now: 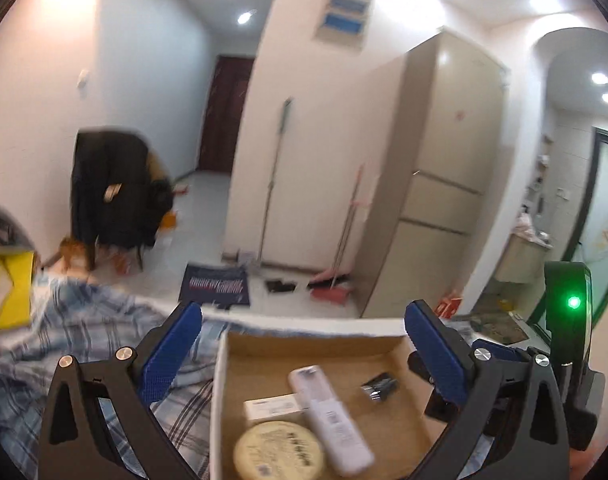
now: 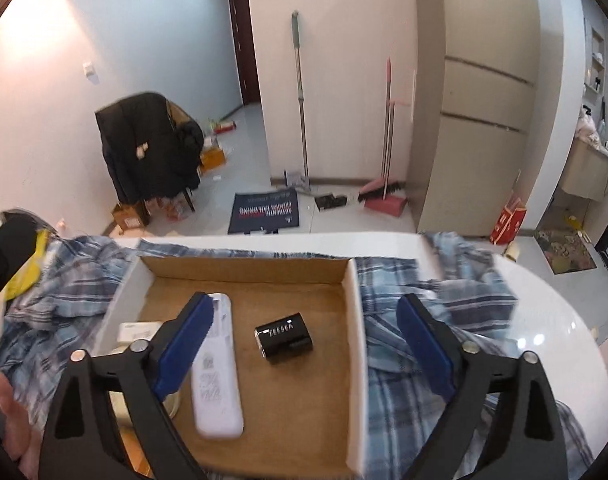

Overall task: Organize rigid objects
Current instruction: 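Withdraw both tools from the cardboard box back over the table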

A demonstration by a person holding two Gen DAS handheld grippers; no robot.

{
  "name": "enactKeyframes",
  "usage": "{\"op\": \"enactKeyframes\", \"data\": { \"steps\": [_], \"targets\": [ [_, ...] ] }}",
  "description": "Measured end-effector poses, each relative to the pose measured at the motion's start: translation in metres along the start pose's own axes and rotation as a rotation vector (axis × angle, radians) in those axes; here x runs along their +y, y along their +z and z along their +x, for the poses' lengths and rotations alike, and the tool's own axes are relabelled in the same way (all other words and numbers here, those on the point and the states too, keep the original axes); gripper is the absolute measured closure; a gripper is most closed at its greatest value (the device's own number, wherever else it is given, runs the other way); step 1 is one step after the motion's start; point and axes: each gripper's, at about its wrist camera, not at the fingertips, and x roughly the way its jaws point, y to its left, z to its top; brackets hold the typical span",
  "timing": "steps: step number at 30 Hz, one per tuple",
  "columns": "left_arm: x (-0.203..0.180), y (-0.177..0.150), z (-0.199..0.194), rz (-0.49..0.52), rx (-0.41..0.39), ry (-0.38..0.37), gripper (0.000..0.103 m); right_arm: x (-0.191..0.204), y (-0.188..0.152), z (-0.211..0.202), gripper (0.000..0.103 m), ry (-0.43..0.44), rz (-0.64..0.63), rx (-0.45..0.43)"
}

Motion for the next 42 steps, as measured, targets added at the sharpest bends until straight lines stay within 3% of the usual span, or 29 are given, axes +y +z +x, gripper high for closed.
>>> {"op": "enactKeyframes", "data": {
  "steps": [5,10,13,15,18,22,25,27,30,32,34,39,42],
  "targets": [
    [-0.032,0.006,-0.062,0.103,-0.119,0.008,0.000,0.001,-0.008,-0.075,0.001,0.019,-0.032,-0.130],
    [-0.042,-0.010,-0.148,0.198,-0.298,-0.018,0.000,0.013,-0.031,-0.143,0.001,0.038,-0.057,-0.280],
    [-0.042,-0.023,-0.180,0.220,-0.341,0.029,0.000,0.017,-0.047,-0.169,0.001,0.053,-0.053,-0.311],
    [-0.039,-0.035,-0.191,0.206,-0.353,0.011,0.000,0.013,-0.058,-0.181,0.001,0.053,-0.004,-0.323],
    [-0.035,-0.053,-0.190,0.220,-0.318,-0.020,0.000,0.008,-0.073,-0.192,0.001,0.001,0.058,-0.372],
    [-0.022,-0.070,-0.184,0.146,-0.302,-0.034,0.000,0.016,-0.090,-0.191,0.001,-0.076,-0.009,-0.450],
    [-0.007,-0.078,-0.166,0.102,-0.233,-0.054,0.000,0.019,-0.103,-0.185,0.001,-0.176,-0.026,-0.522],
    [0.005,-0.080,-0.154,0.081,-0.178,-0.068,0.000,0.019,-0.108,-0.180,0.001,-0.189,-0.051,-0.540],
    [0.018,-0.084,-0.144,0.019,-0.116,-0.100,0.000,0.017,-0.112,-0.171,0.001,-0.186,-0.069,-0.509],
    [0.019,-0.084,-0.141,0.015,-0.098,-0.107,0.000,0.012,-0.115,-0.165,0.001,-0.211,-0.016,-0.471],
    [0.015,-0.085,-0.137,0.037,-0.089,-0.061,0.000,0.007,-0.116,-0.159,0.001,-0.120,0.002,-0.405],
    [0.010,-0.089,-0.120,0.084,0.007,-0.051,0.000,-0.002,-0.109,-0.151,0.001,-0.062,0.003,-0.318],
    [0.002,-0.086,-0.099,0.135,0.097,0.044,0.000,-0.006,-0.110,-0.150,0.001,-0.009,0.001,-0.292]
  ]
}}
